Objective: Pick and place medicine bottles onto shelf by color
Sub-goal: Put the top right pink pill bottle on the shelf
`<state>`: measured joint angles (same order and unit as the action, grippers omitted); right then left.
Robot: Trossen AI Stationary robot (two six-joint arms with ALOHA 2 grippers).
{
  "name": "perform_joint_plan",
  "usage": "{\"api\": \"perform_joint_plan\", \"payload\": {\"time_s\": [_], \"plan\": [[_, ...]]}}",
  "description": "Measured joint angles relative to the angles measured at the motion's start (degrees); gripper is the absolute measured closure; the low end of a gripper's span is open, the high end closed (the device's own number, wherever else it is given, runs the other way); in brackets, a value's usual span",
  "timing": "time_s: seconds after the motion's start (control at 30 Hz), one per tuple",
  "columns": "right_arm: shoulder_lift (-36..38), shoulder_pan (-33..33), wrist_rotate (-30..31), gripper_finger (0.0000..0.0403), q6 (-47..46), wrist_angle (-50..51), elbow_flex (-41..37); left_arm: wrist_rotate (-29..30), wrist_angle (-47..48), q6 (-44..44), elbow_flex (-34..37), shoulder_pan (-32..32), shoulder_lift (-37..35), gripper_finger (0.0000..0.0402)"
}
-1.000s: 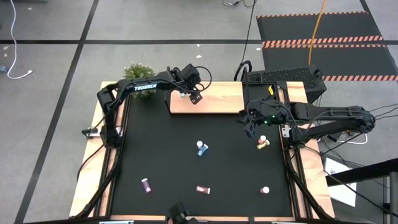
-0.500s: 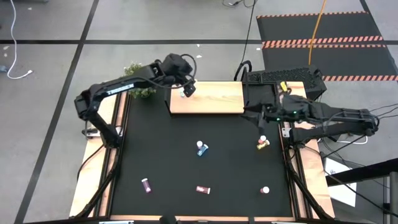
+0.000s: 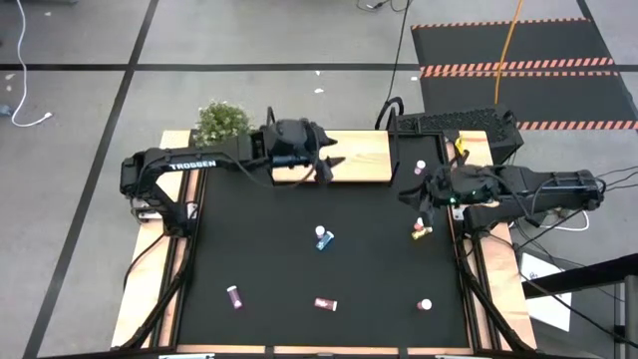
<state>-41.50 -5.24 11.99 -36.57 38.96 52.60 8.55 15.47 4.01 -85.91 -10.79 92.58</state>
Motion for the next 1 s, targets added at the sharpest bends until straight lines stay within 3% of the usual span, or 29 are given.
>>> {"api": "perform_joint_plan", "payload": {"time_s": [0.33,0.63,0.8,1.0], "plan": [[-2.36,-13.15,4.87,0.0391,-8.80,15.53,0.00,3.71,-0.17,14.18,0.00,9.13,0.02,0.0147],[-5.62,-19.05,9.49,0.0392,-11.68,16.58,-1.55,15.20,10.73,30.38,0.00,20.41,0.02,0.0147],[-5.64,-19.05,5.96,0.0373,-17.14,17.87,-5.99,16.93,15.84,32.01,0.00,23.14,0.02,0.0147],[-5.48,-19.42,4.50,0.0312,-24.97,20.93,-9.69,17.06,18.48,30.60,0.00,20.25,-0.55,0.0147]]}}
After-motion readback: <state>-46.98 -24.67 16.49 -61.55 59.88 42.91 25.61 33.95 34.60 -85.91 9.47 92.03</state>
